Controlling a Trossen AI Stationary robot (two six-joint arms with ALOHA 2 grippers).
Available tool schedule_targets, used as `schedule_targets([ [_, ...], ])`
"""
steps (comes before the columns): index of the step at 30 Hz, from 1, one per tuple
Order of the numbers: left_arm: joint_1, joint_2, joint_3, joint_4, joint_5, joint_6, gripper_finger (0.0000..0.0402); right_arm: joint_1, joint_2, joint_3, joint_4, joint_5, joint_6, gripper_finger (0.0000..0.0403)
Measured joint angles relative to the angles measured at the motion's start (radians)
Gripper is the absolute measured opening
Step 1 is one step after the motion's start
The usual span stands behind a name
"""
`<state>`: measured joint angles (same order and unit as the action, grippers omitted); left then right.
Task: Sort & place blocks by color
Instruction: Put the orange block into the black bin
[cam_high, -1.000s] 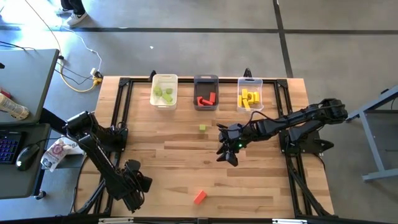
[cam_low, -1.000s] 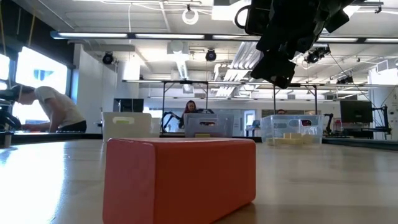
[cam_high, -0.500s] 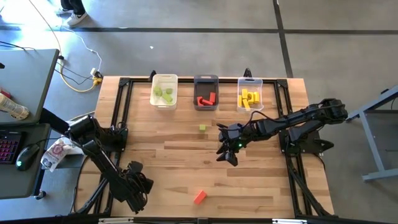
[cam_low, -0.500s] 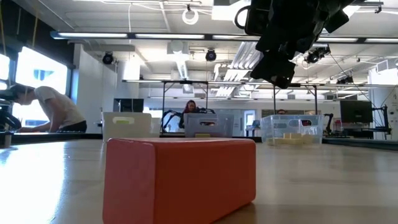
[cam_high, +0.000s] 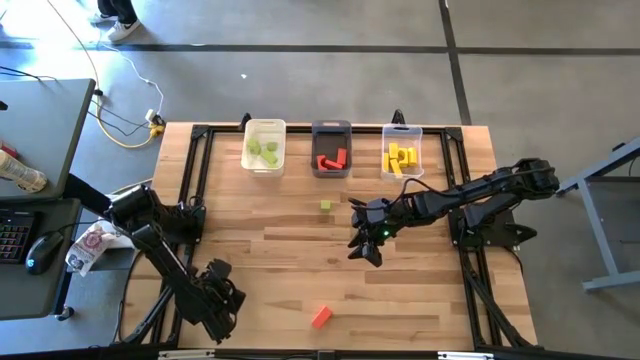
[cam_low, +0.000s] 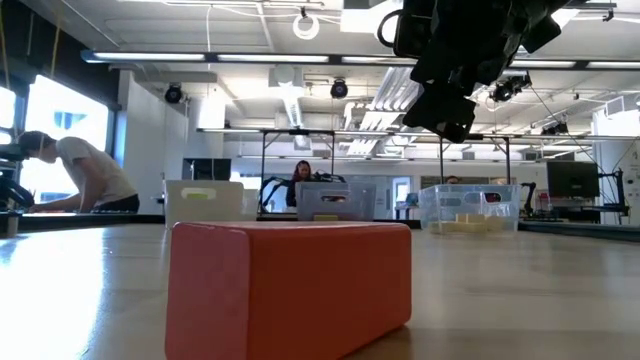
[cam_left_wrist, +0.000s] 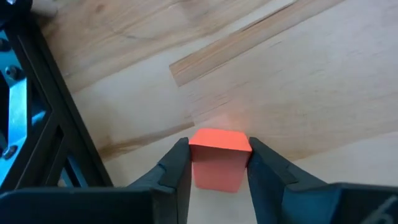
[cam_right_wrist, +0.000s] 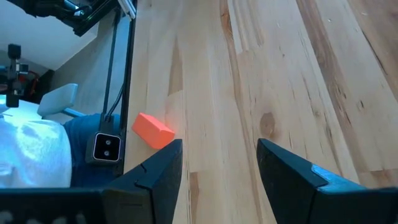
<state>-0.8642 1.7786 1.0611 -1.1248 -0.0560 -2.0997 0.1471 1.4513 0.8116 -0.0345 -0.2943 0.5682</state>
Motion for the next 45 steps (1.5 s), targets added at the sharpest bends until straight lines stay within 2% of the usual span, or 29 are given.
schedule_targets([
  [9,0.001,-0.021,-0.002,0.003,-0.083,0.020,0.0095,0.000,0.000,0.000,0.000,0.000,0.000,0.0193],
  [21,0.063,-0.146,-0.002,-0.029,-0.294,0.128,0.0095,0.000,0.000,0.000,0.001,-0.002,-0.008,0.0193],
  [33,0.244,-0.296,-0.002,-0.026,-0.426,0.477,0.0095,0.000,0.000,0.000,0.001,-0.004,-0.032,0.0193],
  [40,0.393,-0.369,-0.002,-0.004,-0.461,0.712,0.0095,0.000,0.000,0.000,0.002,-0.004,-0.038,0.0193],
  [45,0.499,-0.388,-0.002,0.081,-0.462,0.923,0.0095,0.000,0.000,0.000,0.030,-0.004,-0.047,0.0193],
])
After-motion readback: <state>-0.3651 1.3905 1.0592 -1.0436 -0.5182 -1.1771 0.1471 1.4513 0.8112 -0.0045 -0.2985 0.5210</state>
